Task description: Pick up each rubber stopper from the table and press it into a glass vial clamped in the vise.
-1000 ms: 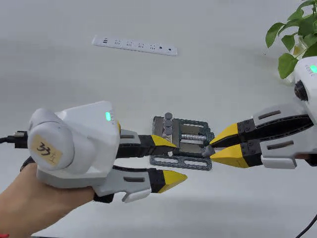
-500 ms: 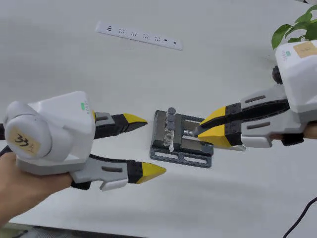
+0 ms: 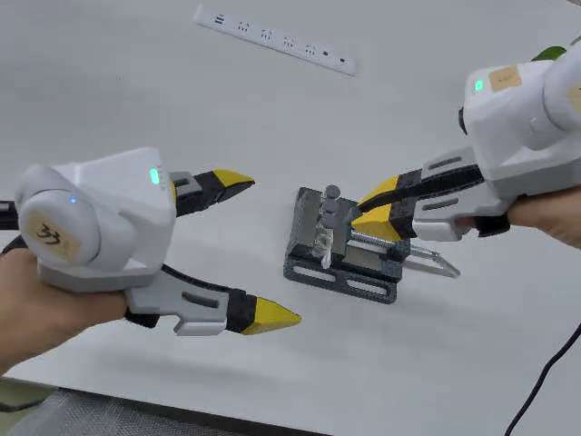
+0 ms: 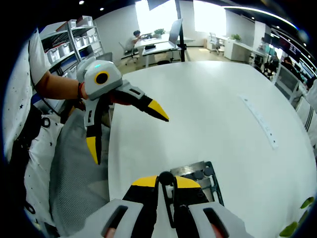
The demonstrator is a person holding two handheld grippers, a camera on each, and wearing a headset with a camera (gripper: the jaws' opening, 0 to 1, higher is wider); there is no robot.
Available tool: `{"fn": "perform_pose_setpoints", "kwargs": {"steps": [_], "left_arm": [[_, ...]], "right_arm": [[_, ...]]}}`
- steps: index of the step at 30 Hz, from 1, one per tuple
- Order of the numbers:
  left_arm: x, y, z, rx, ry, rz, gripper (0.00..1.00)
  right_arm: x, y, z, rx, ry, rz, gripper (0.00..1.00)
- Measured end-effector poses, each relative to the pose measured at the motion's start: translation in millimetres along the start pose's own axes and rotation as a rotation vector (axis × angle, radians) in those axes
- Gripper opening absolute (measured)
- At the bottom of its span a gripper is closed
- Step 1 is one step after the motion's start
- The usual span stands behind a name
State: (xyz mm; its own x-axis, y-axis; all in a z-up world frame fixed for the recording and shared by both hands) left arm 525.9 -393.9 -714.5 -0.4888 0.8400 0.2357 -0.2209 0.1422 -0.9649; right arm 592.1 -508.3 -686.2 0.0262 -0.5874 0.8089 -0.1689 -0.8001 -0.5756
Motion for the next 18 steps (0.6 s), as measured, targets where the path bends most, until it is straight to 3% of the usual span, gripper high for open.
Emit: {"fn": "perform_pose_setpoints", "kwargs": {"steps": [4,10,18], "left_arm": [[-0.4,4.6,-3.7,0.014,0.002,0.010,0.99],[0.1,9.1,-3.5,0.014,0.026,0.039,0.99],[1.9,12.5,-3.4,0.027,0.016,0.044,0.99]], "right_arm": [[-15.8,6.0,7.7,-0.003,0.000,-0.043,0.06],[-32.7,13.2,13.3,0.000,-0.001,-0.098,0.06],[-47.4,23.0,19.2,0.019,0.007,-0.163,0.06]]}}
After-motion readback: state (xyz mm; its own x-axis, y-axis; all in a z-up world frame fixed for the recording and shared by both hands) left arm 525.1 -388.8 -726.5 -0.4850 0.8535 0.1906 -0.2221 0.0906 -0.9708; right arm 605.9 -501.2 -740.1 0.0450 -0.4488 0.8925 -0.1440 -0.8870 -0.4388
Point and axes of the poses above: the centre of the closed fingertips' face, and the gripper's own axes: x roughly backward along the fingers, z roughly to its right, y roughly out of its underside, the point moved 5 cm from there along x, roughly backward along the fingers, and after that the axes turned 2 degrees about z, right-handed, at the moved point
